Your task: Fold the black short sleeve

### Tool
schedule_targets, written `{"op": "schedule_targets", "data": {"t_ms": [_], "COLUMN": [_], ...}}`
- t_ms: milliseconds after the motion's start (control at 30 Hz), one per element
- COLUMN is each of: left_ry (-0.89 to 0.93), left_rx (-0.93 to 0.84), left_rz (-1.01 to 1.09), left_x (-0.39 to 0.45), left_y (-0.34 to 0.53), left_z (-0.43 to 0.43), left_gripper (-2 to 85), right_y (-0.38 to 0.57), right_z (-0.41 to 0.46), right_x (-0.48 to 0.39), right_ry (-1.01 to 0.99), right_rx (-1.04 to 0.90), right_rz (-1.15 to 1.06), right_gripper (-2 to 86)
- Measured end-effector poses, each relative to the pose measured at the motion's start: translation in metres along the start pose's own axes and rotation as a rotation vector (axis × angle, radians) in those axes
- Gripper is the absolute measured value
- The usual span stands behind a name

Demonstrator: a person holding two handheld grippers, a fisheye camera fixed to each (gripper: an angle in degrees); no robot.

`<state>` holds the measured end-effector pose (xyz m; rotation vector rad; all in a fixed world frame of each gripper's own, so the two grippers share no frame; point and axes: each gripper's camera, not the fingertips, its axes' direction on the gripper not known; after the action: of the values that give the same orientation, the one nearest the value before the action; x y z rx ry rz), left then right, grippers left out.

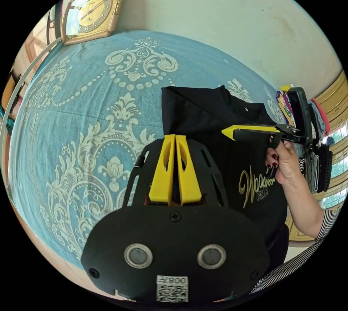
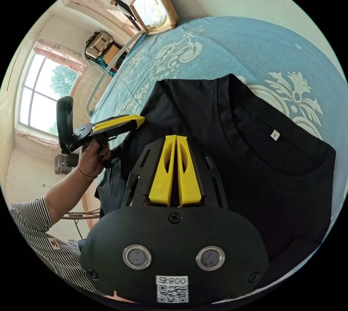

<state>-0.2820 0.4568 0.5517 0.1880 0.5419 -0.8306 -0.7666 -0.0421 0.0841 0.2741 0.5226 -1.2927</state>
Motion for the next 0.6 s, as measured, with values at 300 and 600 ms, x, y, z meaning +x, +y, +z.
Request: {"op": "schedule_targets", "data": {"t_ms": [300, 600], "left_ry": [0.133, 0.092], "left_rx": [0.064, -0.090], "left_rz": [0.066, 0.015], "left_x": [0.021, 0.018], "left_y": [0.071, 0.087], "left_z": [-0.068, -0.058], "left_gripper": [0.2, 0.2], "right_y": [0.120, 0.318], "right_z": [-0.075, -0.127], "right_x": [-0.010, 0.050], "right_ry": [0.046, 0.304], "right_rx": [0.149, 0.131], "right_rz": [0.008, 0.369], "right_gripper": [0.2, 0.2]}}
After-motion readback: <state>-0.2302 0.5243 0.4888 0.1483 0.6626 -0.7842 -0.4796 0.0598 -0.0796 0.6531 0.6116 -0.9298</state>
